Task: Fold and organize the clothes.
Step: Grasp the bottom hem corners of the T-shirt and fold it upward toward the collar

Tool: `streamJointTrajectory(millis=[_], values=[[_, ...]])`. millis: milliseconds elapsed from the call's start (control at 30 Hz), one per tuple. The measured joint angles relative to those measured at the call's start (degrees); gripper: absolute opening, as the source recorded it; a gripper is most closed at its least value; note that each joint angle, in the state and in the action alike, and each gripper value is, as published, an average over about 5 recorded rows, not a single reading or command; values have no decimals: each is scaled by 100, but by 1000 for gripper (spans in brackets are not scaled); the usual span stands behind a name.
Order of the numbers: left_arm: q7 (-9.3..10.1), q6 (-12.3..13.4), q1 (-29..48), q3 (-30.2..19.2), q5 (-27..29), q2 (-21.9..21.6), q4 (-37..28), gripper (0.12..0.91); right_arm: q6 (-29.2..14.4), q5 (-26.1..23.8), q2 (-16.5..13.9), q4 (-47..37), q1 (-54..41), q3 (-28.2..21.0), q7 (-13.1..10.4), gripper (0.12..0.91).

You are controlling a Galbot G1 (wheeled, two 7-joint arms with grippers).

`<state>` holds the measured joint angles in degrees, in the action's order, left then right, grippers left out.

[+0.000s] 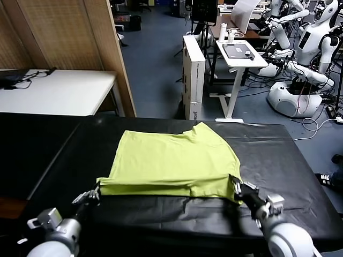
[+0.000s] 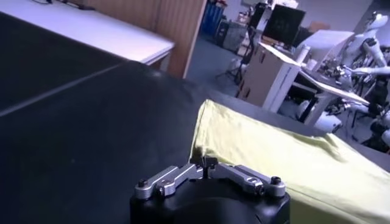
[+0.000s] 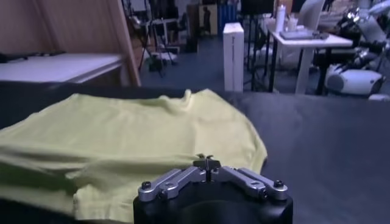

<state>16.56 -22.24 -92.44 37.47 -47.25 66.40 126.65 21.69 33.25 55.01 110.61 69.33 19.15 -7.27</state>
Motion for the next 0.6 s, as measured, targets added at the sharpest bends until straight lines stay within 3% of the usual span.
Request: streamJointTrajectory(millis=[600], values=[[-142, 33, 1331, -580, 164, -423, -1276, 147, 107, -140, 177, -556, -448, -256, 10, 139]])
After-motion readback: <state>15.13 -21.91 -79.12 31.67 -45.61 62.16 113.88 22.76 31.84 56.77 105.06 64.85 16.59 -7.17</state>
